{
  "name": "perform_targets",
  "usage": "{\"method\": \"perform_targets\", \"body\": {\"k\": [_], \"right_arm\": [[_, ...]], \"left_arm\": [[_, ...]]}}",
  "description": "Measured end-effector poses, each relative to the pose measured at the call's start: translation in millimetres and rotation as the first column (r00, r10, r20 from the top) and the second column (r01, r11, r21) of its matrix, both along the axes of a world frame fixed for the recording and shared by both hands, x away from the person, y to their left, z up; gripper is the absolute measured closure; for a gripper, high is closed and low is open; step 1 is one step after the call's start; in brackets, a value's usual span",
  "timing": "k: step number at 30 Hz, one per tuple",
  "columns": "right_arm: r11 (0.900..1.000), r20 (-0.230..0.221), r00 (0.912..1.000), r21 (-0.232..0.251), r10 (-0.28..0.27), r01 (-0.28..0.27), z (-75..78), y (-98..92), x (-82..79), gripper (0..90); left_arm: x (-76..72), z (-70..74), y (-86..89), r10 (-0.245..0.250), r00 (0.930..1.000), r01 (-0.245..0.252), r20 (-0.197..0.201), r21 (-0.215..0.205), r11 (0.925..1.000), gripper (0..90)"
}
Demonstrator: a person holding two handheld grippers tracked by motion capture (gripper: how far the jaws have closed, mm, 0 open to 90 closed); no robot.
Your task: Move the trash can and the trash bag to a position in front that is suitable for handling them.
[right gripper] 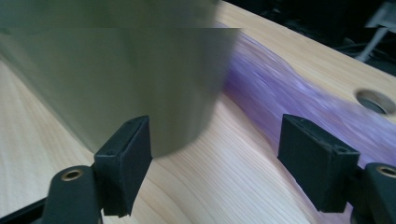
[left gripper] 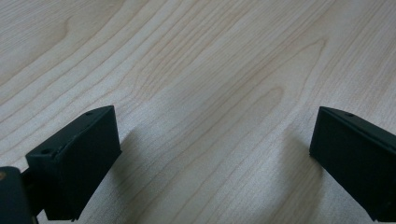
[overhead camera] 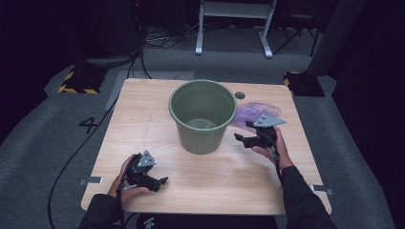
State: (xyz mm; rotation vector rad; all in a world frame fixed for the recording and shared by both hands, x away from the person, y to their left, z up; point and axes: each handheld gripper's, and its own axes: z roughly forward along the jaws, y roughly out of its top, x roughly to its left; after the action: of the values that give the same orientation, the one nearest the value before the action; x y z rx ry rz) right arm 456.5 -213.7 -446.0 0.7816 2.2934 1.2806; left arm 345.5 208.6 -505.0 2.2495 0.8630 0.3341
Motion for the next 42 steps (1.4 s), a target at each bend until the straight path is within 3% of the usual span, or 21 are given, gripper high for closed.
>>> {"method": "perform_targets", "body": {"k": [7, 13, 22, 27, 31, 32, 33, 35, 36, 38, 39, 42], "right_arm": [[0.996, 0.011, 0.9958, 0.015, 0.091, -0.091, 6.2, 33.8, -3.1, 33.6], [0.985, 0.005, 0.9851, 0.002, 0.172, -0.172, 9.9, 52.5, -3.0, 26.3], [0.983, 0.018, 0.9826, 0.001, 0.185, -0.185, 7.6, 77.5, -1.3, 27.0], [0.974, 0.011, 0.9746, -0.023, 0.224, -0.223, 5.0, 88.0, -4.7, 31.9], [0.981, 0.036, 0.9816, -0.053, 0.188, -0.186, 6.2, 72.8, -5.7, 37.7], [0.991, 0.043, 0.9917, -0.062, 0.121, -0.118, 6.4, 51.4, -2.1, 39.3], [0.994, 0.044, 0.9955, -0.068, 0.084, -0.081, 6.2, 40.6, 0.3, 40.0], [0.996, 0.044, 0.9973, -0.073, 0.060, -0.056, 5.9, 32.3, 2.1, 40.0], [0.996, 0.057, 0.9981, -0.086, -0.024, 0.029, 3.8, 7.8, 7.4, 39.4], [0.992, 0.052, 0.9941, -0.078, -0.095, 0.099, 1.5, -10.7, 12.3, 38.6], [0.985, 0.064, 0.9876, -0.085, -0.144, 0.149, -0.7, -21.7, 15.4, 38.4], [0.970, 0.055, 0.9758, -0.111, -0.212, 0.217, -7.7, -39.8, 21.6, 40.7]], "left_arm": [[0.0, 0.0, 0.0, 0.000, 1.0000, 0.000, 0.000, 0.000, 1.0000, 1.3], [-0.1, 0.0, 0.0, 0.001, 1.0000, -0.001, 0.000, 0.000, 1.0000, 1.3], [-0.1, 0.0, 0.0, 0.002, 1.0000, -0.002, -0.001, 0.000, 1.0000, 1.3], [-0.4, -0.1, -0.1, 0.003, 1.0000, -0.003, 0.000, -0.001, 1.0000, 1.3], [-0.4, -0.1, 0.2, 0.002, 1.0000, -0.002, 0.003, 0.000, 1.0000, 1.6], [-0.4, -0.1, 0.2, 0.001, 1.0000, -0.001, 0.003, 0.000, 1.0000, 1.6], [-0.4, -0.1, 0.1, 0.001, 1.0000, -0.001, 0.003, 0.000, 1.0000, 1.6], [-0.4, -0.1, 0.1, 0.002, 1.0000, -0.002, 0.003, 0.000, 1.0000, 1.6], [-0.4, -0.1, 0.1, 0.002, 1.0000, -0.002, 0.003, 0.000, 1.0000, 1.6], [-0.4, 0.0, 0.0, 0.003, 1.0000, -0.003, 0.001, 0.000, 1.0000, 1.6], [0.0, -0.1, -0.1, 0.001, 1.0000, -0.001, 0.001, -0.001, 1.0000, 1.4], [0.4, -0.2, -0.4, 0.001, 1.0000, -0.001, -0.002, -0.002, 1.0000, 1.2]]}}
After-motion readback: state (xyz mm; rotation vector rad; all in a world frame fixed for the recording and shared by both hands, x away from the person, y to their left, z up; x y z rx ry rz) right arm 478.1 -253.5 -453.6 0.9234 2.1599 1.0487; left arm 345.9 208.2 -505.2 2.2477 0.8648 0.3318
